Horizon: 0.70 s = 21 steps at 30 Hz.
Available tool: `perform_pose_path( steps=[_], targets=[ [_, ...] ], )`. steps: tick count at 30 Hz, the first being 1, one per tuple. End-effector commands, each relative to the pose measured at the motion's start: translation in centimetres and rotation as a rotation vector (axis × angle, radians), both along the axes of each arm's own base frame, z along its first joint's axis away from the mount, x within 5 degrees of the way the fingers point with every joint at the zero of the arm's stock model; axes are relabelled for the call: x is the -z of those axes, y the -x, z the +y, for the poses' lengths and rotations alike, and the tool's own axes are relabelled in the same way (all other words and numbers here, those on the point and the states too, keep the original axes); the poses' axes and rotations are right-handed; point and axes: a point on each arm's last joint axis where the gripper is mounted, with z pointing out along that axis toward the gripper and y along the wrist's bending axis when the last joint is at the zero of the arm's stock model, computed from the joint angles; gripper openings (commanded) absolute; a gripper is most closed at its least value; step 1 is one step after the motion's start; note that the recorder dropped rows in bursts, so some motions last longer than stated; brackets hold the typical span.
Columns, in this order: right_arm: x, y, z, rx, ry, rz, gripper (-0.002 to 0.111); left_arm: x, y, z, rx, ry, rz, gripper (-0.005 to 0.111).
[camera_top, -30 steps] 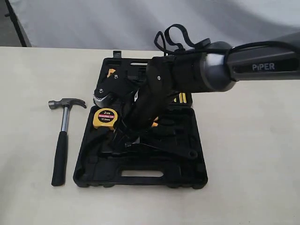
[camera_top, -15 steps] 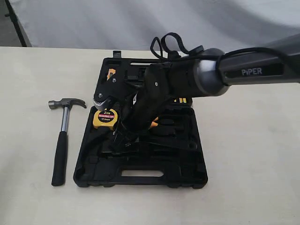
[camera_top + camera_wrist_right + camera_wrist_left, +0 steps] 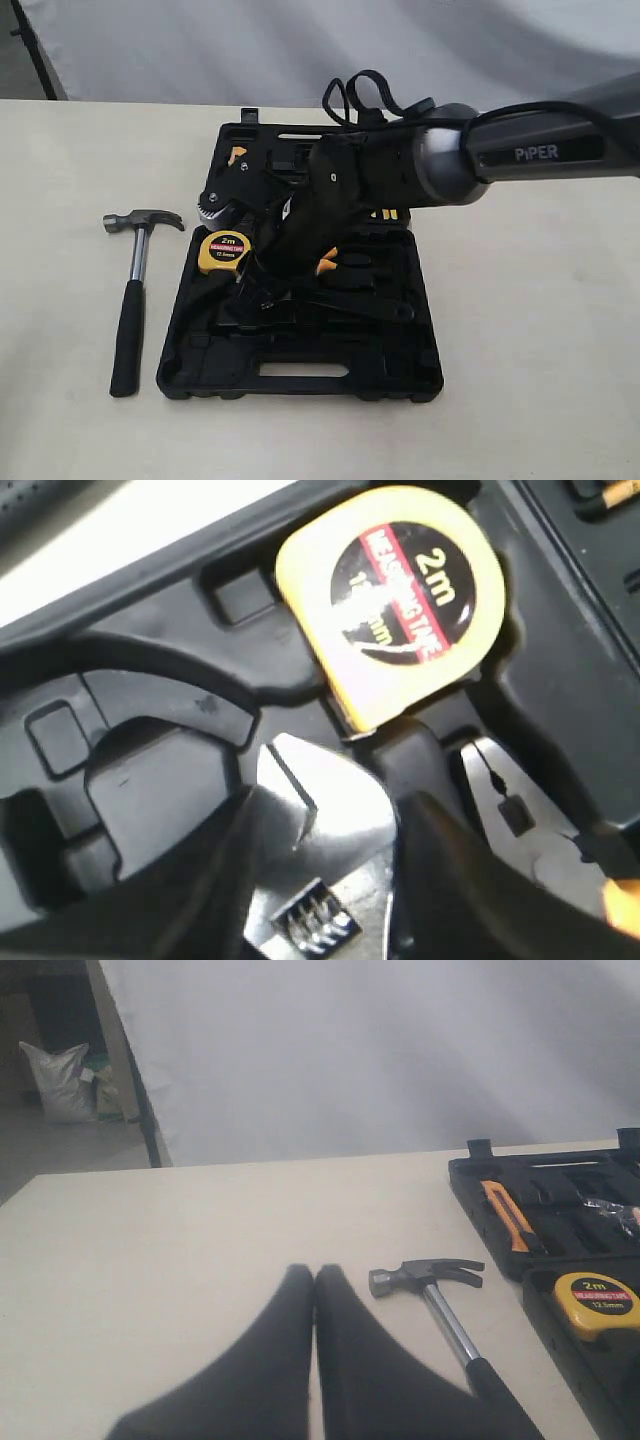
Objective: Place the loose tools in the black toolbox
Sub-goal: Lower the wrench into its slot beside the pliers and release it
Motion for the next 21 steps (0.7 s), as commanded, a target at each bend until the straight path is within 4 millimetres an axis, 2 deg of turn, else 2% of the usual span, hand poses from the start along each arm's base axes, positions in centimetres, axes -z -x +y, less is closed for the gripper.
perform_pose_path(
  steps=[1, 12, 15, 19, 21],
  targets=[
    [-0.3, -0.3, 0.2, 0.005, -0.02, -0.023, -0.001, 0.1, 0.2, 0.0, -0.001, 0.027, -0.005, 0.001],
    [1.0, -0.2, 0.5, -0.041, 0.019, -0.031, 0.001, 0.1, 0.2, 0.0, -0.001, 0.027, -0.005, 0.001],
    [1.1, -0.2, 0.5, -0.045, 0.021, -0.03, 0.017, 0.1, 0.2, 0.0, -0.001, 0.027, -0.005, 0.001],
    [1.2, -0.1, 0.5, -0.048, 0.025, -0.02, 0.05, 0.1, 0.2, 0.0, -0.001, 0.027, -0.005, 0.001],
    [0.8, 0.1, 0.4, -0.052, 0.028, -0.01, 0.061, 0.1, 0.2, 0.0, -0.001, 0.027, -0.005, 0.001]
  ],
)
